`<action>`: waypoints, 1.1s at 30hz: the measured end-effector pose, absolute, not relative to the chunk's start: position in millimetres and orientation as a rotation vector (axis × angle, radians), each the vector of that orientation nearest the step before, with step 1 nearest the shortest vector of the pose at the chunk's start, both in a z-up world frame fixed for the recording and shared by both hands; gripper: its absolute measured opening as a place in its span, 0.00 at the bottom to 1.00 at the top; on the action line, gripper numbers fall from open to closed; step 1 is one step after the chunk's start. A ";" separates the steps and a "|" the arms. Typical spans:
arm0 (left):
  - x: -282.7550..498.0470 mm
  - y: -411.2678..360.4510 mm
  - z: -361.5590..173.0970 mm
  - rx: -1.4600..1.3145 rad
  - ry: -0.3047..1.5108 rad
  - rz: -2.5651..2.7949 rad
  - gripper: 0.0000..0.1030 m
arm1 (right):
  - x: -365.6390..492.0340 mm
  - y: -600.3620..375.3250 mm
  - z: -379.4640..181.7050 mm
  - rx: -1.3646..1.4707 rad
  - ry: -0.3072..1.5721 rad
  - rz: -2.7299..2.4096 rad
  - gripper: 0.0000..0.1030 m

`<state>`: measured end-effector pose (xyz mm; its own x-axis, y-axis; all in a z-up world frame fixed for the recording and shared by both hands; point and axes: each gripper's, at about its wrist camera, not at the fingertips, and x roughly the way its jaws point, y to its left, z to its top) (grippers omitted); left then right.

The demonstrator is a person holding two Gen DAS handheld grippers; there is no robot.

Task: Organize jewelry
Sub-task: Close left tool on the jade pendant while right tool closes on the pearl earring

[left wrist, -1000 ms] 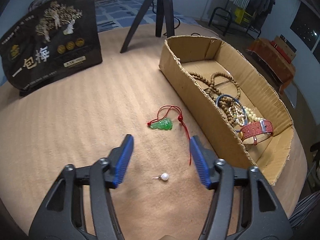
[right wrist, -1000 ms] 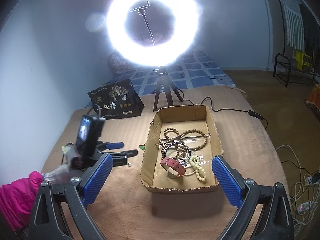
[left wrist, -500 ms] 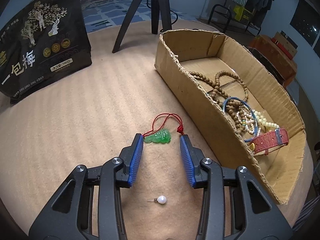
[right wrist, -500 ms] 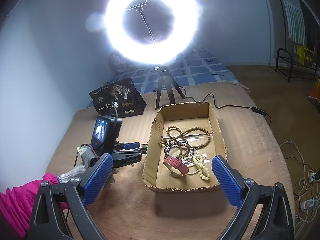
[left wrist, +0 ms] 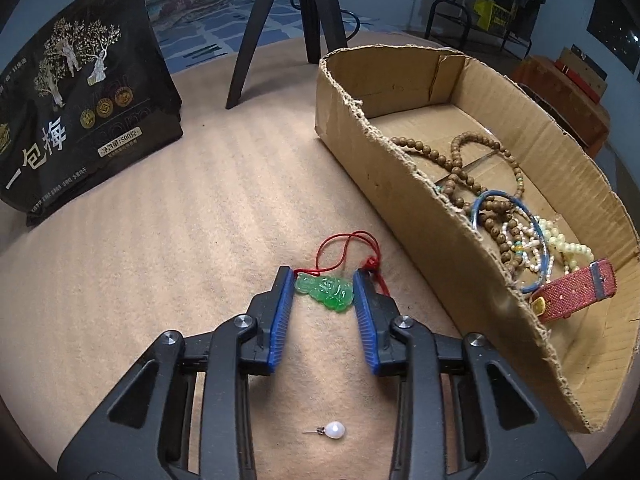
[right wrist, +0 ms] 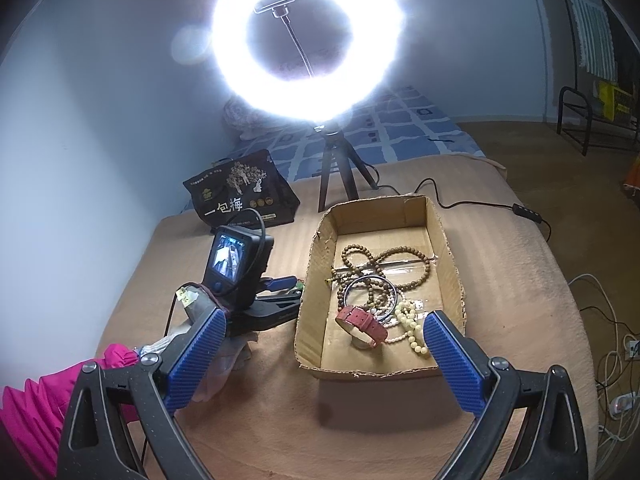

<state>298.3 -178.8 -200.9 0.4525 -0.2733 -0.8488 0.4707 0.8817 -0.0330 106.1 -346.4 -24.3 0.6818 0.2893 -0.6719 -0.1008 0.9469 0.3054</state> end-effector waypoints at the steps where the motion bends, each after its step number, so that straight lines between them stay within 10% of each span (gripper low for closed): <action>1: 298.4 -178.4 -201.1 0.217 1.001 -0.465 0.30 | 106.9 -345.5 -25.0 0.251 0.797 0.225 0.98; 14: 299.2 -137.9 -200.0 0.189 1.005 -0.425 0.29 | 112.3 -311.4 -45.9 0.169 0.855 0.284 0.86; 25: 292.3 -83.3 -201.8 0.161 1.015 -0.393 0.29 | 139.4 -231.8 -89.7 0.092 0.952 0.404 0.42; 33: 273.0 -59.1 -199.4 0.180 1.010 -0.418 0.29 | 161.4 -193.1 -134.3 0.053 0.977 0.353 0.31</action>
